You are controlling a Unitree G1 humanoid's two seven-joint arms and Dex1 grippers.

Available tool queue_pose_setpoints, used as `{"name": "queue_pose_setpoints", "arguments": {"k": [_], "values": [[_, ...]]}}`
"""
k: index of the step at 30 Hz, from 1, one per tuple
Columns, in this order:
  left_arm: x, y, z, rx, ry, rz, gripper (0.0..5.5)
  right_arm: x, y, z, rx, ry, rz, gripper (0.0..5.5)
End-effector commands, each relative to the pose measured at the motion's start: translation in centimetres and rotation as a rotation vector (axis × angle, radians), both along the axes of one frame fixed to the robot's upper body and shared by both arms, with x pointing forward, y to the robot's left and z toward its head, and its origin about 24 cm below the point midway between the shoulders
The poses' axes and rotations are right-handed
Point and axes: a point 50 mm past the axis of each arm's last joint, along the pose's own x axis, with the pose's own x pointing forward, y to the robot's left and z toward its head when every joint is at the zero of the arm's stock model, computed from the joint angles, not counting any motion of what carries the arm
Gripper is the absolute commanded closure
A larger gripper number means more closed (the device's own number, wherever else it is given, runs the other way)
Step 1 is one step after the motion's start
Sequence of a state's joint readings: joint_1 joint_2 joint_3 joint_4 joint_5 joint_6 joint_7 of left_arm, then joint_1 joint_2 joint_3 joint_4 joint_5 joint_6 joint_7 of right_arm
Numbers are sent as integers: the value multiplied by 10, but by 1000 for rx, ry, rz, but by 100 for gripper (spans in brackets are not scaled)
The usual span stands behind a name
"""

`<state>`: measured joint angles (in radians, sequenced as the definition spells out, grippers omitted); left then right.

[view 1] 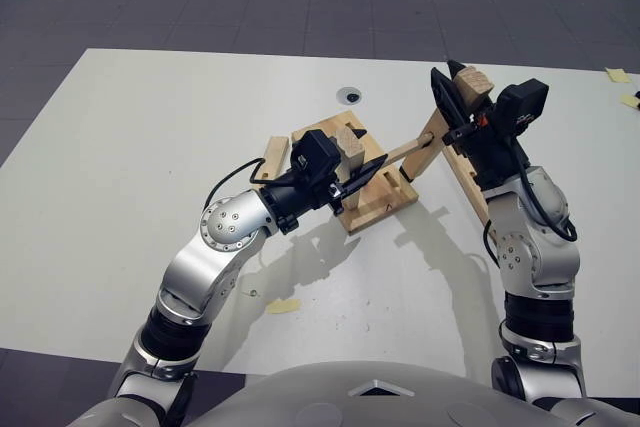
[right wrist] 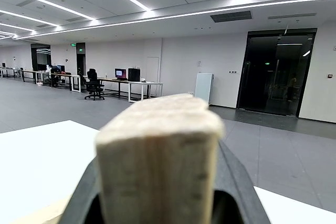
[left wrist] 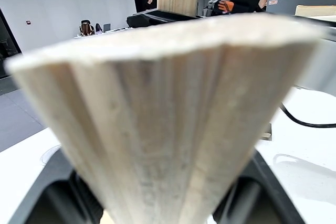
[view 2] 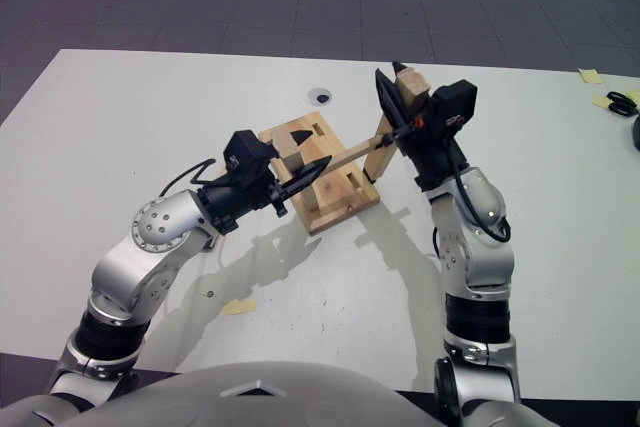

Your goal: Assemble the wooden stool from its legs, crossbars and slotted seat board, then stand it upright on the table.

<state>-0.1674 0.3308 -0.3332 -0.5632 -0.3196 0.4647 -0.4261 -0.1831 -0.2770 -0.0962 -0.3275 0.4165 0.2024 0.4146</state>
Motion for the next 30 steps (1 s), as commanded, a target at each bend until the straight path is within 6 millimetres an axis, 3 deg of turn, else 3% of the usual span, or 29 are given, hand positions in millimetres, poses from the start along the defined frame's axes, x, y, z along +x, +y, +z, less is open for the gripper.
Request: {"name": "queue_pose_setpoints", "arguments": {"k": [1, 17, 22, 25, 30], "values": [[-2, 5, -44, 117, 210, 26, 341, -3, 14, 15, 40, -3, 127, 448], [-5, 5, -46, 128, 217, 6, 341, -14, 24, 28, 99, -11, 242, 446], [-5, 5, -47, 131, 217, 2, 341, -12, 21, 8, 68, 173, 243, 446], [-4, 5, -48, 135, 218, 5, 341, -7, 15, -2, 182, 315, 228, 446], [-5, 4, -49, 134, 222, 1, 341, -1, 9, -3, 249, 389, 227, 444]]}}
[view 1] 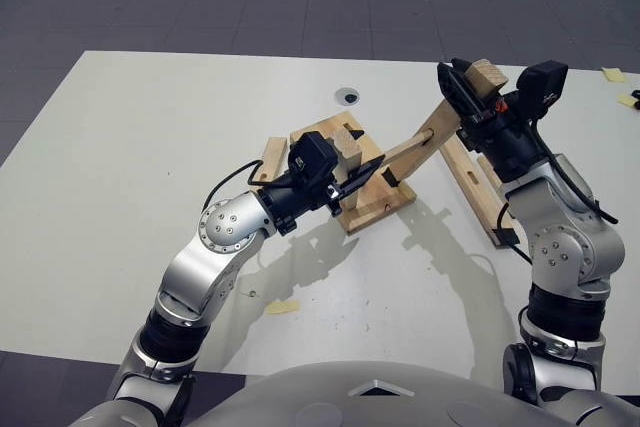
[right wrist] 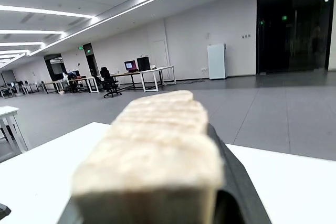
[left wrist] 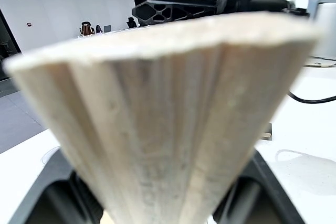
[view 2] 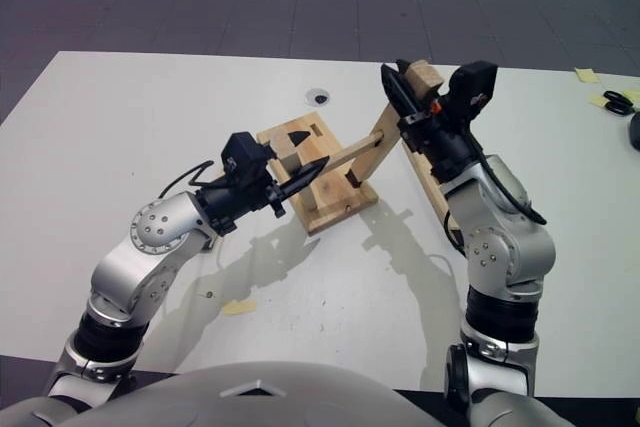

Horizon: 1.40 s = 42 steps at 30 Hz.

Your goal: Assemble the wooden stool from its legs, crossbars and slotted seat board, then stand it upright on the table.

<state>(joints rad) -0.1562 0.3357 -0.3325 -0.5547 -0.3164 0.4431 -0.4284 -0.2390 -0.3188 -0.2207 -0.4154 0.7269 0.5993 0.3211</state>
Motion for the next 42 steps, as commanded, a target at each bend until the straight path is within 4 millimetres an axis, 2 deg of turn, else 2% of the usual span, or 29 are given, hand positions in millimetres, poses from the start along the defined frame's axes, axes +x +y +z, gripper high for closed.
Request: {"name": "queue_pose_setpoints", "arguments": {"k": [1, 4, 7, 10, 16, 21, 28, 31, 35, 38, 40, 42], "values": [[-4, 2, -47, 135, 224, -4, 341, -1, 18, -17, 67, 154, 163, 443], [-3, 2, -46, 136, 223, -3, 341, -4, 20, -23, -39, 182, 194, 443], [-3, 2, -46, 136, 220, 1, 341, -7, 23, -41, -229, 287, 226, 447], [-2, 1, -46, 136, 217, 1, 341, -1, 21, -54, -324, 391, 207, 448], [-1, 1, -46, 144, 209, -9, 341, 13, 12, -44, -407, 459, 191, 447], [1, 2, -46, 145, 205, -10, 343, 14, 5, -46, -430, 519, 127, 447], [9, 18, -39, 161, 199, -1, 343, 14, 12, -39, -364, 513, 34, 447], [13, 23, -37, 180, 194, -9, 343, 15, 13, -44, -374, 533, 11, 447], [16, 25, -36, 198, 192, -33, 344, 14, 24, -58, -426, 583, 29, 447], [16, 22, -35, 201, 192, -52, 344, 22, 29, -64, -424, 614, 24, 446], [16, 21, -35, 201, 193, -59, 344, 23, 27, -68, -483, 601, 52, 446], [15, 21, -36, 199, 197, -61, 344, 13, 23, -76, -606, 568, 118, 444]]}}
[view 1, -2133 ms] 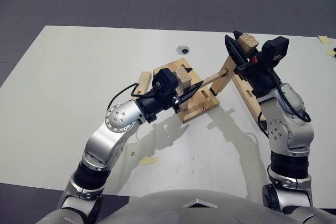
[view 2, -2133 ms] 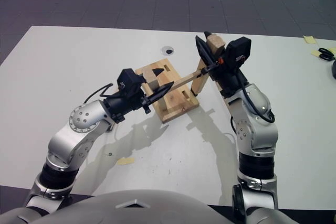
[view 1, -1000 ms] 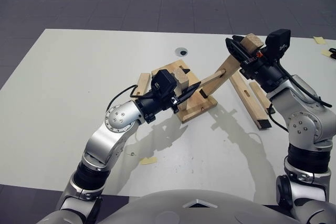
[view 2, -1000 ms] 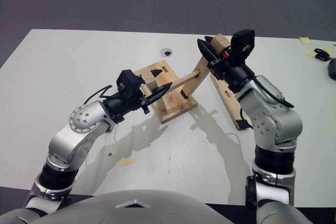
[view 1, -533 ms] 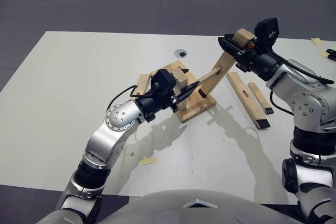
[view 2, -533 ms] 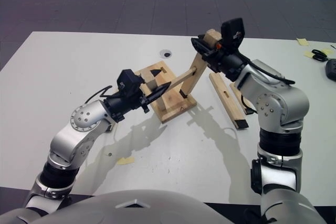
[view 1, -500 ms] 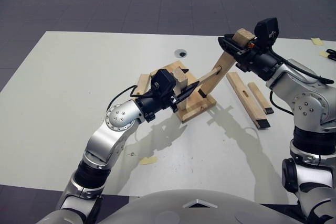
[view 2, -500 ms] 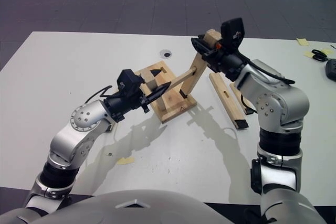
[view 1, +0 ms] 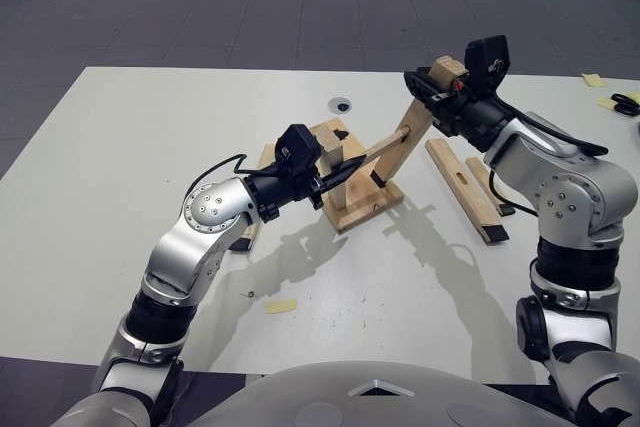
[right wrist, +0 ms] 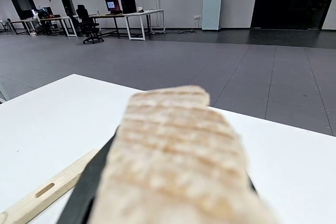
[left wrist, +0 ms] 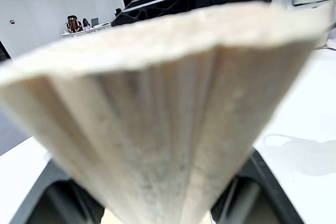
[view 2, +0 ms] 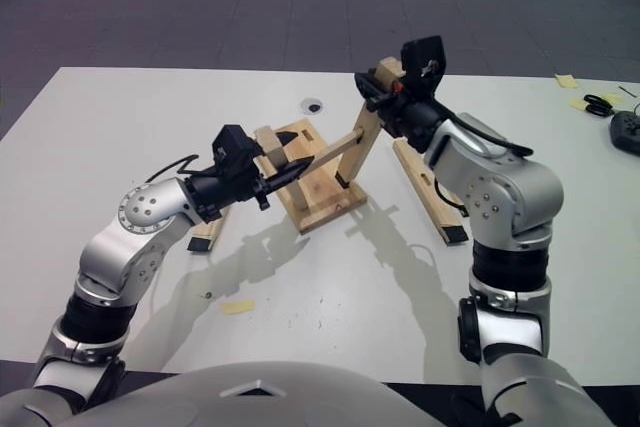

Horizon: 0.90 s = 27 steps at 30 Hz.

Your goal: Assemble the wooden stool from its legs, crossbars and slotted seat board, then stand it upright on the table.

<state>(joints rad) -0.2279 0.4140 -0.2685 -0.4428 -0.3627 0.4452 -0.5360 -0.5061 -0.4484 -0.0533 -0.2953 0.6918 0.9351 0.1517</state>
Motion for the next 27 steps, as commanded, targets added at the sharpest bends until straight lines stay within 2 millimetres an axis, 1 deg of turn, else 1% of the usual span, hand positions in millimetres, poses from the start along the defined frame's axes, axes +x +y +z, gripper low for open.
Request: {"name": "queue_pose_setpoints", "arguments": {"k": [1, 5, 8, 9, 11, 14, 16, 18, 19, 21, 22, 25, 27], "values": [[-6, 1, -33, 126, 165, -24, 344, -28, -1, -89, -321, 351, 147, 442], [-6, 1, -34, 121, 169, -20, 344, -56, -6, -100, -325, 408, 312, 436], [-7, 0, -34, 115, 168, -16, 346, -67, -9, -95, -288, 406, 421, 431], [-7, 0, -34, 114, 168, -17, 346, -66, -10, -94, -278, 402, 422, 430], [-6, 0, -34, 115, 167, -17, 346, -57, -12, -90, -244, 397, 366, 428], [-6, 0, -34, 115, 166, -17, 346, -40, -7, -80, -100, 431, 258, 428], [-6, -1, -34, 116, 166, -20, 346, -31, -6, -74, -48, 437, 209, 428], [-6, -1, -34, 116, 166, -21, 346, -24, -4, -72, -1, 452, 148, 432], [-6, -1, -34, 116, 165, -21, 346, -23, -3, -76, 8, 472, 115, 436], [-5, -2, -33, 116, 162, -24, 346, -24, -1, -85, -22, 506, 85, 444], [-4, -2, -32, 117, 159, -25, 346, -29, -2, -92, -94, 504, 87, 445], [-2, -1, -30, 119, 152, -24, 346, -50, -6, -112, -266, 514, 152, 445], [-2, -1, -31, 117, 153, -23, 346, -63, -6, -119, -305, 527, 195, 443]]}}
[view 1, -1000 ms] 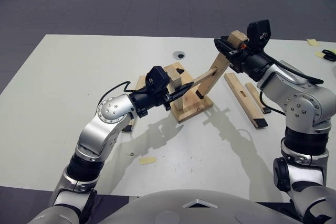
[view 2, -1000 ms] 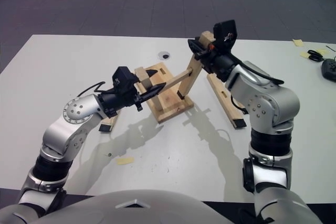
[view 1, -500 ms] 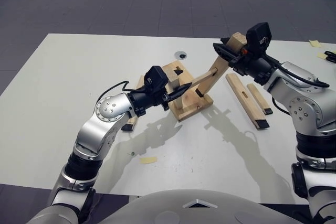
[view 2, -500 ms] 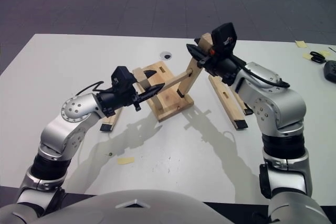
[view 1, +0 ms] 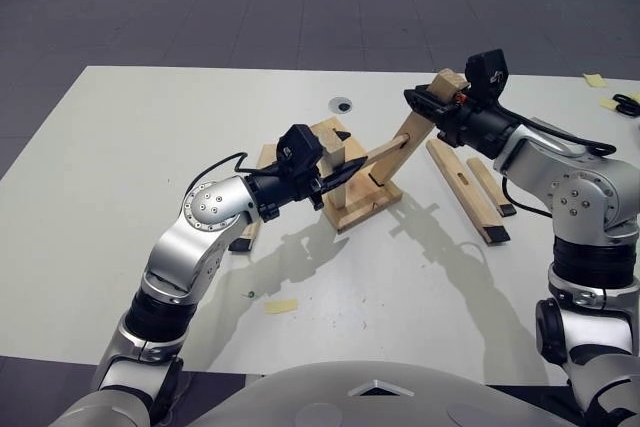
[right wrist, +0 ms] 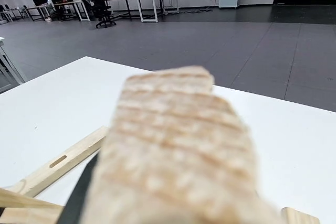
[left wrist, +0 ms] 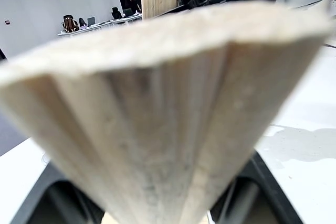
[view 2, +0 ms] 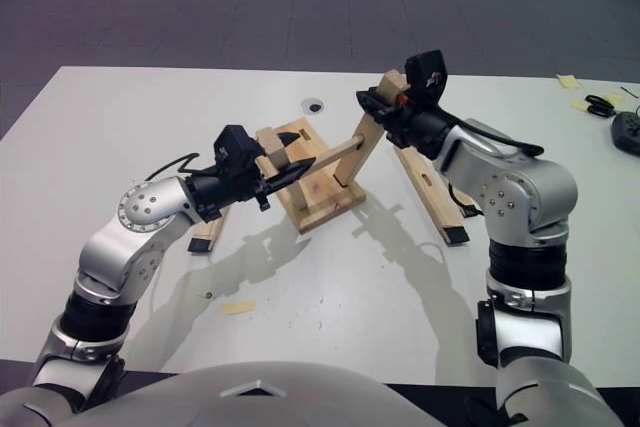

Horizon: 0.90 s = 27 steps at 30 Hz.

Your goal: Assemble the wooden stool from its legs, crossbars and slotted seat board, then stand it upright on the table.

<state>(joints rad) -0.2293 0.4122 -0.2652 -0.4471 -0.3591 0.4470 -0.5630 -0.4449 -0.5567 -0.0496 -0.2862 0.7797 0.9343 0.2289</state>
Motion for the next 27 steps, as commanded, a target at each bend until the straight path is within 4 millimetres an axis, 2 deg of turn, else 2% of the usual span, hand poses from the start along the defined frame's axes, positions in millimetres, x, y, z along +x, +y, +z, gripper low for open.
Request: {"name": "queue_pose_setpoints", "arguments": {"k": [1, 4, 7, 9, 12, 17, 18, 19, 21, 27], "values": [[-2, -1, -32, 114, 158, 1, 346, -58, 9, -109, -296, 452, 141, 441], [-5, 0, -33, 111, 165, 4, 346, -62, 8, -106, -270, 434, 111, 439], [-2, 3, -32, 117, 155, 18, 346, -53, 5, -95, -222, 376, 25, 438], [6, 7, -23, 135, 90, 42, 346, -46, 6, -85, -147, 321, -38, 437], [16, 9, -1, 70, 21, 64, 346, -38, 10, -70, -66, 249, -81, 436], [23, 9, 22, -10, -20, 55, 346, -33, 11, -58, -3, 192, -107, 436], [24, 11, 25, -21, -24, 54, 309, -31, 9, -54, 20, 177, -118, 436], [25, 12, 29, -37, -25, 56, 298, -29, 8, -49, 34, 151, -130, 401], [28, 15, 37, -74, -24, 67, 270, -24, 4, -39, 60, 108, -149, 384], [28, 22, 65, -177, -45, 46, 170, -16, -1, -4, 182, -8, -145, 287]]}}
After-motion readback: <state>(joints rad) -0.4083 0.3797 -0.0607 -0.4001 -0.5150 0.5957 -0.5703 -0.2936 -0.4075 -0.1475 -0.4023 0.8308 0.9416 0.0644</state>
